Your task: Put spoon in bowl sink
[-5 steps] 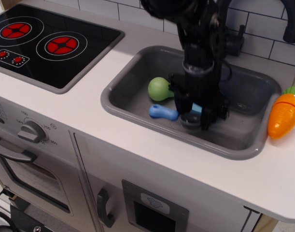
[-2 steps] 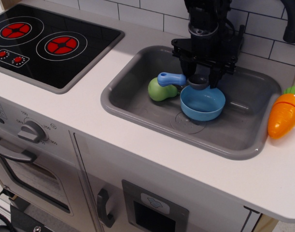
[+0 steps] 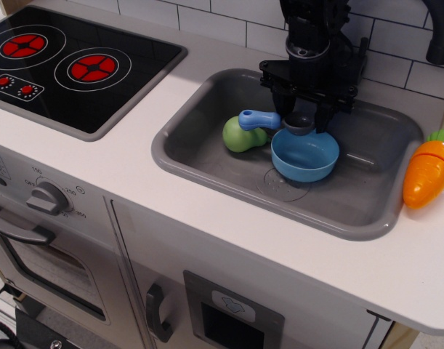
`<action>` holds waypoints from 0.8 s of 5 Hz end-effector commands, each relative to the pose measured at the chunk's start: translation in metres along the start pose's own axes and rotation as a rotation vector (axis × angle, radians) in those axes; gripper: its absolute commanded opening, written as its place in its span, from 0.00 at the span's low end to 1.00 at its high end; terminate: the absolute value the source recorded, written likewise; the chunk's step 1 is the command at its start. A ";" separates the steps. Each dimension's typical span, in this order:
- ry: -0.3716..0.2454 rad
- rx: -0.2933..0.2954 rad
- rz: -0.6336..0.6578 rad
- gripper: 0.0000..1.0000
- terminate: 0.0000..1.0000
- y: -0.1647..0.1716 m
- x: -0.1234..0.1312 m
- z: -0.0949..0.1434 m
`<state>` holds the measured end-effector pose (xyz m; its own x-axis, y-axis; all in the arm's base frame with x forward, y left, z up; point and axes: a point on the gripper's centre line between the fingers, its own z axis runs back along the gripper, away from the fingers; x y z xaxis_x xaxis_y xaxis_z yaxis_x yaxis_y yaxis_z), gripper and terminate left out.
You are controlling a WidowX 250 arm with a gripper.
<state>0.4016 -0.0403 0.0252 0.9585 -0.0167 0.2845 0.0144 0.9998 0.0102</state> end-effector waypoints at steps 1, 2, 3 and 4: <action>-0.019 -0.004 0.008 1.00 0.00 -0.008 0.004 0.017; -0.009 -0.022 0.006 1.00 0.00 -0.007 0.002 0.020; -0.026 -0.030 0.018 1.00 0.00 -0.001 0.005 0.029; -0.058 -0.029 0.023 1.00 0.00 0.010 0.011 0.047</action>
<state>0.3951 -0.0335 0.0393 0.9664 0.0042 0.2571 0.0008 0.9998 -0.0194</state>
